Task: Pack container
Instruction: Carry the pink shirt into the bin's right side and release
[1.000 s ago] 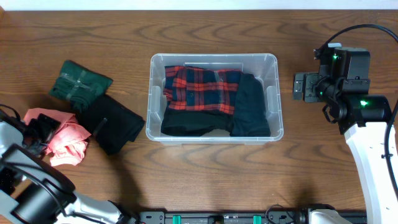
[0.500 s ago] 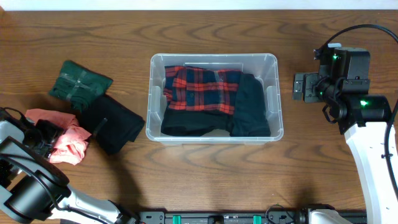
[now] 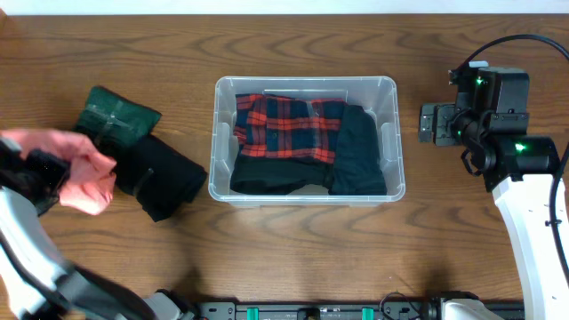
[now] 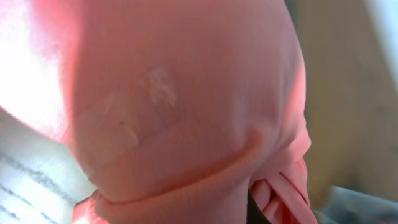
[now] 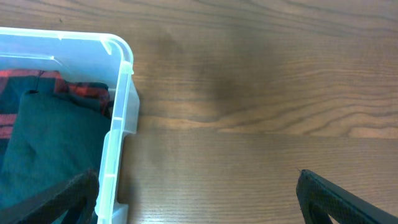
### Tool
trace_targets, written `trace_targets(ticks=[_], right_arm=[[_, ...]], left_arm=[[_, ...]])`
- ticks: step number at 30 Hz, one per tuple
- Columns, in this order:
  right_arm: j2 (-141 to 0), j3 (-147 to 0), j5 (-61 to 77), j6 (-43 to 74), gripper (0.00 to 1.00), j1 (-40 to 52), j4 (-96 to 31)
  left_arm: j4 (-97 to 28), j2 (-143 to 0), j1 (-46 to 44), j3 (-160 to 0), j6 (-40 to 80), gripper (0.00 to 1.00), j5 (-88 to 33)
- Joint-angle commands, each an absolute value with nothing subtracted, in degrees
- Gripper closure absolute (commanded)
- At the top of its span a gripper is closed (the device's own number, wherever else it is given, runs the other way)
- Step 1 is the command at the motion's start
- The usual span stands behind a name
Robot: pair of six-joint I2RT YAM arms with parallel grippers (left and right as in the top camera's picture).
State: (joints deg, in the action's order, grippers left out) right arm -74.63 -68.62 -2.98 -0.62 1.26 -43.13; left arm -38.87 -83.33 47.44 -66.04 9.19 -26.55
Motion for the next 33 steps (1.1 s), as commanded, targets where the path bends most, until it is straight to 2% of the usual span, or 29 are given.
trace_targets(ticks=[1,4,10,18,24,33], right_arm=[[-74.26,-68.58,-3.79,-0.05,0.01,1.02,-43.07],[-73.58,-68.58,-6.22,1.89,0.01,0.49,-43.05],[-72.69,-68.58,-5.85,1.89,0.01,-0.1,-43.09],[-72.69,-68.58,-5.58,1.89,0.01,-0.1,-43.38],[-72.69,-68.58,-6.68,3.38,0.01,-0.54,-44.12],[-72.69,-68.58,-6.66,3.36,0.01,-0.91,-44.21]], left_arm=[[-39.44,-74.19,41.28,-66.89,10.17,0.94,-30.89],[-40.27,-68.66,33.04,-66.89,10.2,0.94,-30.89],[-38.09,-64.27,9.98,-66.89,14.13,0.94,-30.85],[-21.1,-70.72,-18.35,-66.89,18.83,0.94,-25.85],[-11.42,-81.45,-30.92,-67.0,23.07,0.94,-25.98],[-3.92,-94.19,-39.4,-69.38,24.91,0.94,-24.93]])
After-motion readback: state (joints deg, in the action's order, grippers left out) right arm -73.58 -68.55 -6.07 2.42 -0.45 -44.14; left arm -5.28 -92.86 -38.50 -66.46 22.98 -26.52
